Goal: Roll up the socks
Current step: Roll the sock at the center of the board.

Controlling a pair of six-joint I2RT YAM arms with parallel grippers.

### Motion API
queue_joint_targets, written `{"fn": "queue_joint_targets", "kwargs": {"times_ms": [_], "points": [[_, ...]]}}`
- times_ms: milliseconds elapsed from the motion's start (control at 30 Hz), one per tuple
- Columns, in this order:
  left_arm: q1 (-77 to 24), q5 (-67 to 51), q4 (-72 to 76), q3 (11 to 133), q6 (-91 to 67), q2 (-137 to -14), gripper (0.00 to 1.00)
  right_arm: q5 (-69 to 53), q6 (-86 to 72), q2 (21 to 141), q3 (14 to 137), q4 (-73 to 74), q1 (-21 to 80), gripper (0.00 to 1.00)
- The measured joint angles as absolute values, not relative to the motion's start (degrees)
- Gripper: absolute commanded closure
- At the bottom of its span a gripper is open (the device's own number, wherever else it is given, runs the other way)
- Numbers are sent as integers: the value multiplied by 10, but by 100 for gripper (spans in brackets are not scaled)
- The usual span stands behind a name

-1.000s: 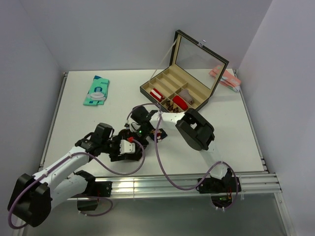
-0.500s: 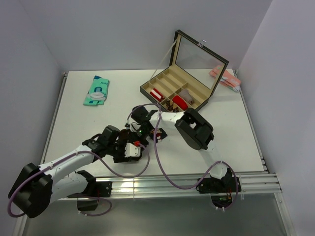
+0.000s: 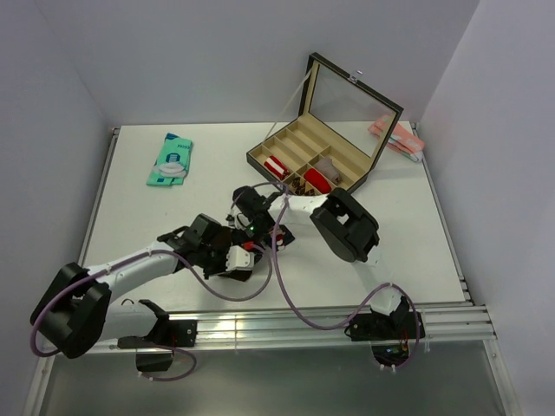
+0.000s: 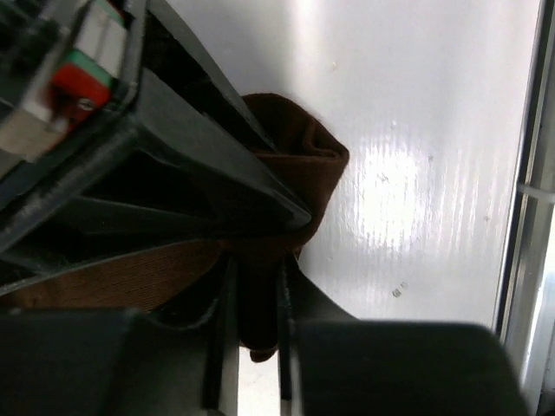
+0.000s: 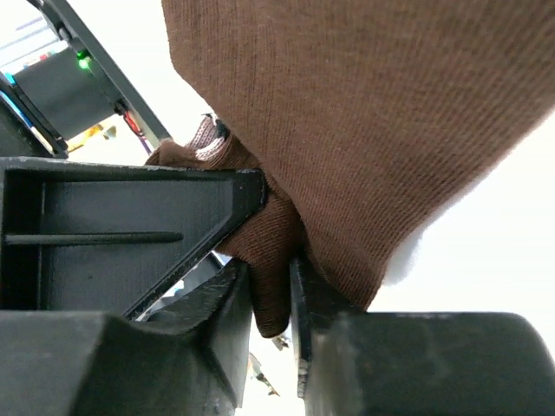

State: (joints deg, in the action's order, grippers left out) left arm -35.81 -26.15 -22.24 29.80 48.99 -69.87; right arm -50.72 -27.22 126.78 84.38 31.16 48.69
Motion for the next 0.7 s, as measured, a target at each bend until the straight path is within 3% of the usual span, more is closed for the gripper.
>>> {"fn": "queue_joint_targets", "kwargs": {"times_ms": [67,233,700], "points": [[-358,-268,-232,316,485,-721,100,-506,-281,1261,830,301,483,59],[-350,-301,-238,333,489,-743,100,-459,-306,1199,760,244,480,43],[-209,-460,-472,497,623,-945,100,-179,-386,845,450,52,439,39]]}}
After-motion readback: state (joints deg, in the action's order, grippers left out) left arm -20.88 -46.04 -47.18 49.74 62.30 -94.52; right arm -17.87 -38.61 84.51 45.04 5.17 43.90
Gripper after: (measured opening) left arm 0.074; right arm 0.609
